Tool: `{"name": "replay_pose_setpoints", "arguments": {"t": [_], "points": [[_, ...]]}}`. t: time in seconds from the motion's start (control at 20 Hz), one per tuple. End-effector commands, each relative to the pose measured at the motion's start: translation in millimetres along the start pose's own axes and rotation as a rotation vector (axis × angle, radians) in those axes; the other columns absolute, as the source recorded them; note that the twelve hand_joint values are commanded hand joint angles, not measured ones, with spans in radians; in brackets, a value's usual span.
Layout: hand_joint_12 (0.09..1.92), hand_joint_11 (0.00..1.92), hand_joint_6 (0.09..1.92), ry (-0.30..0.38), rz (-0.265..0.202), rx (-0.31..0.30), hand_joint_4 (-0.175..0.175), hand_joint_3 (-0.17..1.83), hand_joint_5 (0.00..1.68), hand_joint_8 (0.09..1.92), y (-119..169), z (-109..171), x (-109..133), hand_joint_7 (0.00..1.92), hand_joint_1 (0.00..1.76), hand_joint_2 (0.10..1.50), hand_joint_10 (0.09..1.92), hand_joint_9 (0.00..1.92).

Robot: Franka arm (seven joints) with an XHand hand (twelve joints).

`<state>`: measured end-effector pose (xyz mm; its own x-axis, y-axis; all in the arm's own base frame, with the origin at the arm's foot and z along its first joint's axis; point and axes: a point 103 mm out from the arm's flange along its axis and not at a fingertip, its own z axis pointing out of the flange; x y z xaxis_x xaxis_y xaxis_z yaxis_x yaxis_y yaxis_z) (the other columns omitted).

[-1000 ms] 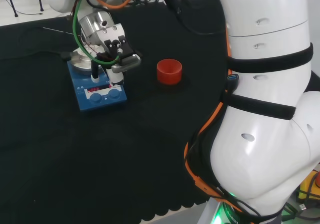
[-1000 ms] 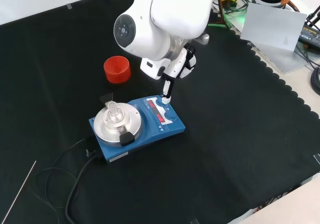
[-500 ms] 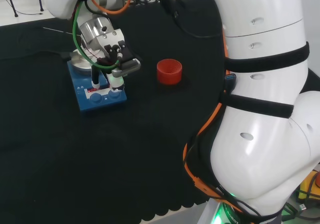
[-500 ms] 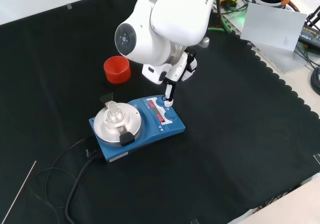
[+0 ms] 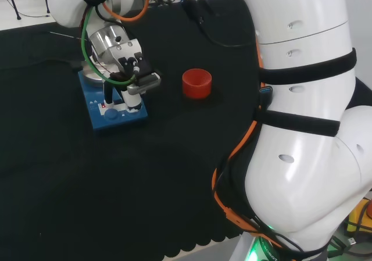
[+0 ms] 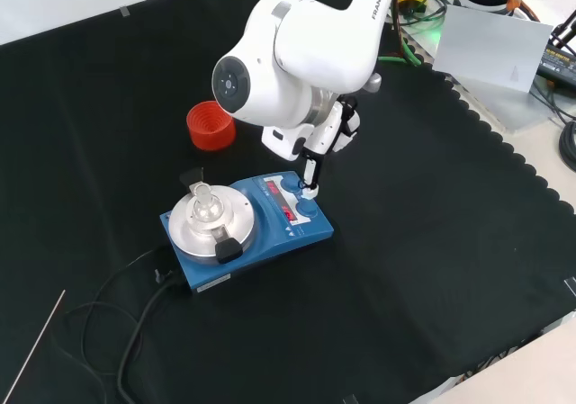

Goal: Turn on the heater.

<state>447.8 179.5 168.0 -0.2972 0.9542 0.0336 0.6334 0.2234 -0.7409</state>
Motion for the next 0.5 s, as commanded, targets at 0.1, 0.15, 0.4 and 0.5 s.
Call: {"name": "replay_pose_setpoints", "arguments": {"t": [0.1,0.15,0.4,0.5], "points": [[1.59,1.87,0.10,0.000,-0.003,0.005,-0.056,1.45,0.47,1.81,0.3,1.4,4.3,1.87,1.64,0.44,1.74,1.92],[1.59,1.87,0.10,0.000,-0.003,0.006,-0.056,1.45,0.47,1.81,0.6,2.1,5.4,1.87,1.64,0.44,1.74,1.92],[1.59,1.87,0.10,0.000,0.001,0.012,-0.055,1.45,0.47,1.81,0.7,4.9,4.8,1.87,1.64,0.44,1.74,1.92],[1.59,1.87,0.10,0.002,0.001,0.012,-0.054,1.45,0.47,1.81,0.5,5.4,4.6,1.87,1.64,0.44,1.74,1.92]]}}
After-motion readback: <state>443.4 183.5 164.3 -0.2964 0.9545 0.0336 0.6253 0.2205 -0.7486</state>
